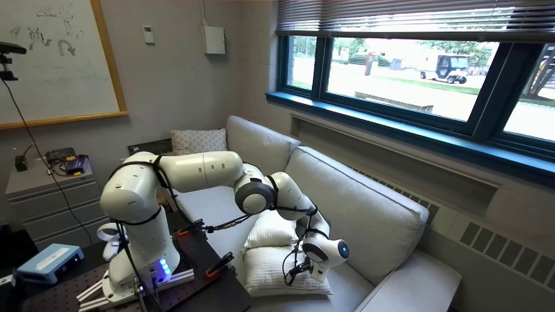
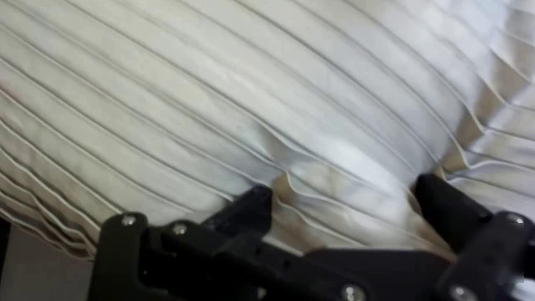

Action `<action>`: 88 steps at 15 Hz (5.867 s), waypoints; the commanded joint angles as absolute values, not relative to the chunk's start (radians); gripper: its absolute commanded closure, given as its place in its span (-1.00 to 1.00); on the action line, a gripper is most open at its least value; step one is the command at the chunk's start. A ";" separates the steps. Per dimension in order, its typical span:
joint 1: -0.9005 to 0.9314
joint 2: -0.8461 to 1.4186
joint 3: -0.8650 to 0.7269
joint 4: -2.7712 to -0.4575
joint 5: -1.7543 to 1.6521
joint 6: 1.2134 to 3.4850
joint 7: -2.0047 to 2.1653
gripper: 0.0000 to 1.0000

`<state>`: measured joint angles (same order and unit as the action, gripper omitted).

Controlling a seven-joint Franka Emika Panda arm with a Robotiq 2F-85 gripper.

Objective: Put the two pillows properly on the right side of the couch

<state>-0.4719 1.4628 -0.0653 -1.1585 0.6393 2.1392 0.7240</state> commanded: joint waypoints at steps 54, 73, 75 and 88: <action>-0.382 1.483 -0.068 -0.984 0.517 2.126 1.157 -1.00; -0.249 1.473 -0.176 -0.985 0.327 1.952 1.469 -1.00; -0.210 1.469 -0.178 -0.977 0.278 1.959 1.490 -1.00; -0.132 1.466 -0.161 -0.988 0.142 1.955 1.461 0.41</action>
